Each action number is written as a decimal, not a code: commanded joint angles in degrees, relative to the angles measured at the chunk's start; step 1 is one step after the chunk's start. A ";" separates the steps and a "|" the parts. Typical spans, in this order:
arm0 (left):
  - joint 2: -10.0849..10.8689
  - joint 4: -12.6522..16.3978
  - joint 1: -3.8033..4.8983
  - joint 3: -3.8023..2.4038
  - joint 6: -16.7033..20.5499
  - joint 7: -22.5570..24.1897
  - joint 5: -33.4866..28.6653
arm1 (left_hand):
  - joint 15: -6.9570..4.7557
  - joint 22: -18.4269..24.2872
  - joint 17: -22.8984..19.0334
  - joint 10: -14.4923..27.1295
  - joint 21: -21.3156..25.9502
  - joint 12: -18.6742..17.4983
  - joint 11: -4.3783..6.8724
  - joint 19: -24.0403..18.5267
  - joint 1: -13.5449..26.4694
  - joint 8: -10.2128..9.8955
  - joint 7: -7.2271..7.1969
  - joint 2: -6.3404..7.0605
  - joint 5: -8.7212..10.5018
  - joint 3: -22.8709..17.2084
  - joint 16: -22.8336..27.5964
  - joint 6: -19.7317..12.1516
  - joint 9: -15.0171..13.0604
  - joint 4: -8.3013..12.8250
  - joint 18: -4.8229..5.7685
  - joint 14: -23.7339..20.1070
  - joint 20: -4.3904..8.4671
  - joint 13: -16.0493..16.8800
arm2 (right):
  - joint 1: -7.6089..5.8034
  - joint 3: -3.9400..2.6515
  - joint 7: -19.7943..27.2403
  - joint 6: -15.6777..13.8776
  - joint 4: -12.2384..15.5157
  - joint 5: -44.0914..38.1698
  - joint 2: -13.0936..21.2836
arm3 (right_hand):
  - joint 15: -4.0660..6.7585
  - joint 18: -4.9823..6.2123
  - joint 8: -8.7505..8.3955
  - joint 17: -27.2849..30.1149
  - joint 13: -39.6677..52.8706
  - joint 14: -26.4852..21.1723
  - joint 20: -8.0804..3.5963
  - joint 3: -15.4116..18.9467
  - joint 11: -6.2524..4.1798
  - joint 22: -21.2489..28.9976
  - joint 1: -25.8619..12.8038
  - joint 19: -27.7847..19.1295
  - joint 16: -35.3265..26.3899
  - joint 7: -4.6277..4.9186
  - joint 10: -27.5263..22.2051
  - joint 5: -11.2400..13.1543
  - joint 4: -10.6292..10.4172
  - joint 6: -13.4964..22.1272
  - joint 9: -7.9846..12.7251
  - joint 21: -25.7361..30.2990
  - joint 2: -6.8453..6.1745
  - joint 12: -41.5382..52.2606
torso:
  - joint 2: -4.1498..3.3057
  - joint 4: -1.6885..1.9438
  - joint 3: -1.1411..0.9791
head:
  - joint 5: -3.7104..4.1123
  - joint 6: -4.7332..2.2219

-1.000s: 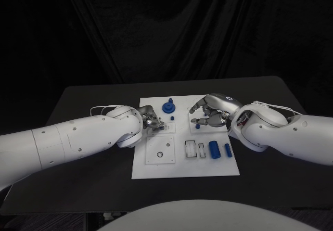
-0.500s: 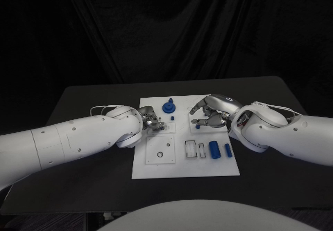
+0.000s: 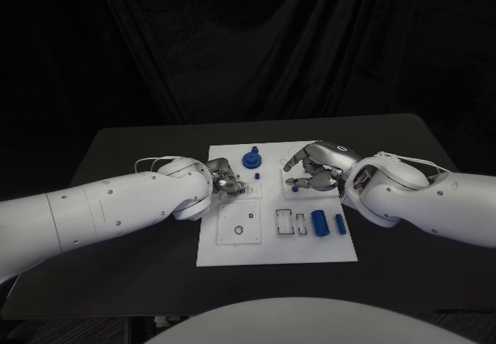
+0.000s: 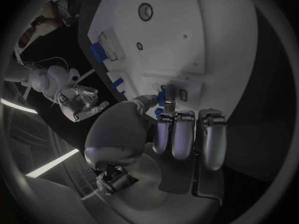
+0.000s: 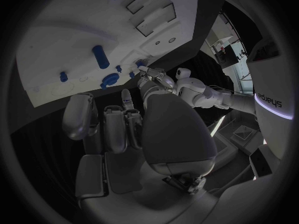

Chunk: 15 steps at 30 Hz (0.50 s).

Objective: Assemble the parts on the task board

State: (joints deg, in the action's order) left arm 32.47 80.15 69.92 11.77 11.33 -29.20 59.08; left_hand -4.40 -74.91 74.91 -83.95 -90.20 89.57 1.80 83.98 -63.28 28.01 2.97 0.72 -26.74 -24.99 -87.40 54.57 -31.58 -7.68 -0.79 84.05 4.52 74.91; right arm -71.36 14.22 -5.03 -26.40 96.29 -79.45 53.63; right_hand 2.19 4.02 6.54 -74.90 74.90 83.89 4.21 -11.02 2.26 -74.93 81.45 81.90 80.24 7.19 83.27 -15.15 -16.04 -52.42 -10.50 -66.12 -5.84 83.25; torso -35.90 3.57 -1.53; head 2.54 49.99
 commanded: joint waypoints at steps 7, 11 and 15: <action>-0.14 -0.06 -0.61 0.31 -1.97 1.15 -0.05 | -0.53 -15.09 8.49 -5.55 0.20 -0.39 0.31 6.02 0.23 0.05 -0.80 -0.51 0.41 0.02 0.16 0.51 -0.04 -0.33 0.79 4.50 0.25 14.27 | 0.14 -0.03 -1.52 0.61 0.00 -0.03 0.07 | -0.34 1.05 -0.23 -1.49 6.03 2.56 0.05 -0.45 0.05 -8.09 0.73 -0.55 -0.55 0.04 -0.62 -0.38 -0.01 -0.35 0.11 0.74 0.11 -0.39 | 0.00 0.01 -0.01 | 0.02 0.01; -0.17 -0.01 -0.61 0.31 -1.98 1.34 -0.05 | -0.53 -15.09 8.49 -5.55 0.20 -0.39 0.31 6.02 0.23 0.05 -0.80 -0.51 0.41 0.02 0.16 0.51 -0.04 -0.33 0.79 4.50 0.25 14.27 | 0.15 -0.03 -1.61 0.72 -0.01 -0.03 0.07 | -0.35 1.07 -0.26 -1.37 5.94 2.52 0.05 -0.48 0.06 -8.05 0.75 -0.59 -0.65 0.05 -0.68 -0.39 -0.02 -0.34 0.14 0.86 0.13 -0.47 | -0.01 -0.01 -0.01 | -0.06 0.01; -0.20 -0.01 -0.62 0.31 -2.10 1.26 -0.05 | -0.53 -15.09 8.44 -5.50 0.20 -0.47 0.32 6.02 0.22 0.04 -0.81 -0.53 0.46 0.02 0.19 0.50 -0.08 -0.33 0.79 4.49 0.26 14.19 | 0.16 -0.03 -1.69 0.85 -0.05 -0.03 0.05 | -0.35 1.08 -0.26 -1.35 5.93 2.51 0.05 -0.49 0.06 -8.05 0.75 -0.60 -0.67 0.05 -0.69 -0.39 -0.02 -0.34 0.14 0.87 0.13 -0.48 | -0.01 0.01 -0.01 | -0.12 0.01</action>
State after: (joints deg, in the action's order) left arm 32.38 80.10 69.72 11.84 11.08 -28.31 59.10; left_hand -4.39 -74.91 74.91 -83.96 -90.20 89.30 1.80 83.97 -63.22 28.06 2.59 0.79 -26.29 -24.90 -87.40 55.06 -31.74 -7.76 -0.79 84.05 4.51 74.91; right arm -71.32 14.22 -5.45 -25.90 96.24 -79.42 53.66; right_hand 2.20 4.03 6.54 -74.90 74.95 83.89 4.41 -11.17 2.35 -74.92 81.66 81.70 79.65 7.19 82.99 -15.30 -16.20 -52.41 -10.44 -65.55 -5.63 82.97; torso -35.90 3.57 -1.53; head 2.46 49.99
